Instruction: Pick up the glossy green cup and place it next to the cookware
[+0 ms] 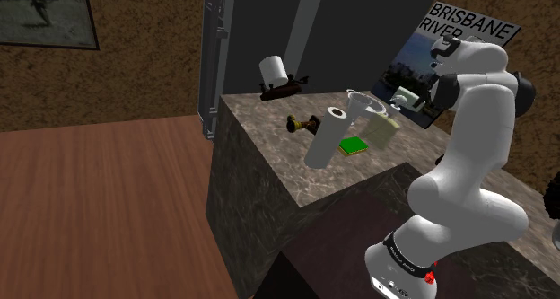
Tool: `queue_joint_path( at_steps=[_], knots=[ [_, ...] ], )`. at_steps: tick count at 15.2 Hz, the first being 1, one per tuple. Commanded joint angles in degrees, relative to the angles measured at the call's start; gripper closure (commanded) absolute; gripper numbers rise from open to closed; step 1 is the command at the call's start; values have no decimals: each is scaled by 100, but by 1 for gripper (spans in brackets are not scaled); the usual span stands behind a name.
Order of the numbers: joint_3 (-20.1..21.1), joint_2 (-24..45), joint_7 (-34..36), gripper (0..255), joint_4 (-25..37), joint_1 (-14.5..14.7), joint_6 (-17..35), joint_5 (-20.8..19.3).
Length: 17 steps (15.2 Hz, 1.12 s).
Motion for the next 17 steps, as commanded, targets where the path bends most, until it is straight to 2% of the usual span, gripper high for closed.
queue_joint_path(
  at_steps=[1,17],
  knots=[
    [-6,-31,-48,255,-215,53,172,1],
    [72,131,-346,255,-1250,240,1282,156]
  ],
)
